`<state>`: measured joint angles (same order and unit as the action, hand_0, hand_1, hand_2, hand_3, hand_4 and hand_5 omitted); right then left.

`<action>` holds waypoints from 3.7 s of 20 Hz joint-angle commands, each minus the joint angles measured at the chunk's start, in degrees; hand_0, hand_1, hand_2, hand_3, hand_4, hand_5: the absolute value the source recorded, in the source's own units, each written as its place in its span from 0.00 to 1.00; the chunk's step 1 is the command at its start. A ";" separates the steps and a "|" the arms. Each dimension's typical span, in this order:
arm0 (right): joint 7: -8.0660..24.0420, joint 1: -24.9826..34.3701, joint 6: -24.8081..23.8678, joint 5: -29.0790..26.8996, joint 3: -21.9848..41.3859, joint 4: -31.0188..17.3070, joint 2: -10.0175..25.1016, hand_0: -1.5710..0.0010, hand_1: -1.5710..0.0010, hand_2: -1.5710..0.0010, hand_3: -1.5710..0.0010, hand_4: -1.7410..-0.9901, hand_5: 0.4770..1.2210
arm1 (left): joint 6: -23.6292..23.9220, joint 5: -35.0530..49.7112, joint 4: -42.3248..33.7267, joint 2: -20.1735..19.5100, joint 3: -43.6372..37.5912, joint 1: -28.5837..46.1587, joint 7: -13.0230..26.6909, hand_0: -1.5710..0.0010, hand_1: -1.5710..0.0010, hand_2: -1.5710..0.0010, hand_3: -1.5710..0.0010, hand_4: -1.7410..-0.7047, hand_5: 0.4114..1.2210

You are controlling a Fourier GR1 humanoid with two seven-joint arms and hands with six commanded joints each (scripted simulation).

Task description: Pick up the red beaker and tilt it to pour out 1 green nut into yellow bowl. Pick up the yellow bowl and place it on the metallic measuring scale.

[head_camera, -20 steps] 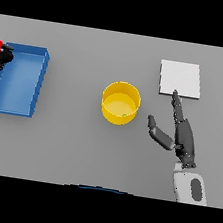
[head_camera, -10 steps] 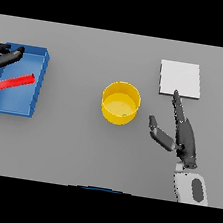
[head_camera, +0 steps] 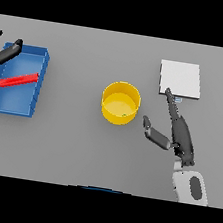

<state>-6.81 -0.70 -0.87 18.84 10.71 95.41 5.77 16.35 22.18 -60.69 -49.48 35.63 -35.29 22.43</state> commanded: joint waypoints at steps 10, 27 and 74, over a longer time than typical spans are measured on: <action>-1.03 18.96 14.58 21.55 15.05 -5.94 16.51 1.00 1.00 1.00 1.00 0.68 0.30 | -0.59 1.16 -0.65 0.06 -0.70 -0.07 -1.48 1.00 1.00 1.00 1.00 0.99 0.32; -5.06 40.12 27.06 33.87 30.52 -27.22 15.14 1.00 1.00 1.00 1.00 0.63 0.33 | -0.50 2.78 -2.03 -0.67 -1.65 2.11 -2.72 1.00 1.00 1.00 1.00 0.98 0.34; -2.36 45.03 25.30 28.15 17.39 -29.58 24.37 0.00 0.00 0.03 0.27 0.00 1.00 | -0.70 3.52 -5.66 -3.15 -1.78 3.83 -1.62 1.00 1.00 1.00 1.00 0.98 0.38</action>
<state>-8.93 44.33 24.40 47.05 28.09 65.81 30.16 15.64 25.70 -66.36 -52.62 33.85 -31.47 20.80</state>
